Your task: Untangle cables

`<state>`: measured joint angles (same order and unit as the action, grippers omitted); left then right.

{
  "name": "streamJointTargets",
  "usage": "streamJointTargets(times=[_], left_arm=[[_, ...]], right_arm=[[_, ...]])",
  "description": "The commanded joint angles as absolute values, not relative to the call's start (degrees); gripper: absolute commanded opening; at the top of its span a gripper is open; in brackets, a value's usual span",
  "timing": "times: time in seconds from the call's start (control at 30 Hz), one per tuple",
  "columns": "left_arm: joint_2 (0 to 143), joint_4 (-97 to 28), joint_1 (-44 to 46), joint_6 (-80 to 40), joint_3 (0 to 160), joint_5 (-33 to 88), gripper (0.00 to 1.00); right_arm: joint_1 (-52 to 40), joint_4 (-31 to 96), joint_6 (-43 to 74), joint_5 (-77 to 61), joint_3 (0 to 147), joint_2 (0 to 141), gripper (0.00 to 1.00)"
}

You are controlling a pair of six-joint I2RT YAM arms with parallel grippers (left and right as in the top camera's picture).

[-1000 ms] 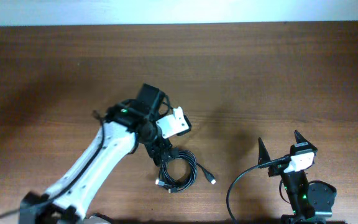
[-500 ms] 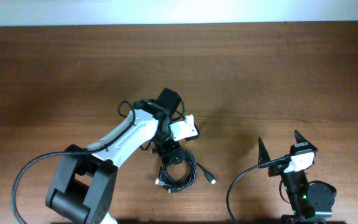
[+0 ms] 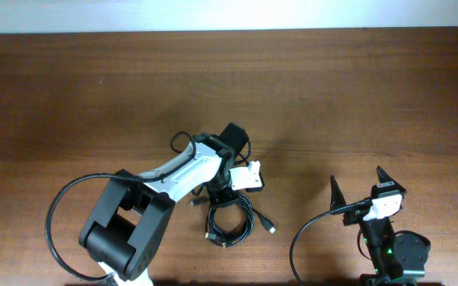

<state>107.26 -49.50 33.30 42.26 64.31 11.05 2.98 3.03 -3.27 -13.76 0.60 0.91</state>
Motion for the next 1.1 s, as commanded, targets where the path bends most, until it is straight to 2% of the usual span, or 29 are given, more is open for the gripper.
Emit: streamJointTargets(times=[0.0, 0.43, 0.57, 0.8, 0.9, 1.07], left_arm=[[108.0, -49.3, 33.3, 42.0, 65.2, 11.1, 0.0], [104.9, -54.5, 33.2, 31.1, 84.2, 9.5, 0.0], [101.8, -50.2, 33.2, 20.6, 85.3, -0.9, 0.0], [98.6, -45.5, 33.2, 13.7, 85.3, -1.0, 0.0], [97.1, -45.5, 33.2, 13.8, 85.3, 4.1, 0.0], [95.4, -45.6, 31.9, 22.2, 85.3, 26.4, 0.0]], right_arm=[[2.5, 3.4, -3.4, -13.2, 0.3, 0.4, 0.99], [2.5, 3.4, -3.4, -13.2, 0.3, 0.4, 0.99], [2.5, 3.4, -3.4, -13.2, 0.3, 0.4, 0.99], [2.5, 3.4, -3.4, -13.2, 0.3, 0.4, 0.99], [2.5, 3.4, -3.4, -13.3, 0.3, 0.4, 0.99], [2.5, 3.4, -3.4, -13.2, 0.3, 0.4, 0.99]])
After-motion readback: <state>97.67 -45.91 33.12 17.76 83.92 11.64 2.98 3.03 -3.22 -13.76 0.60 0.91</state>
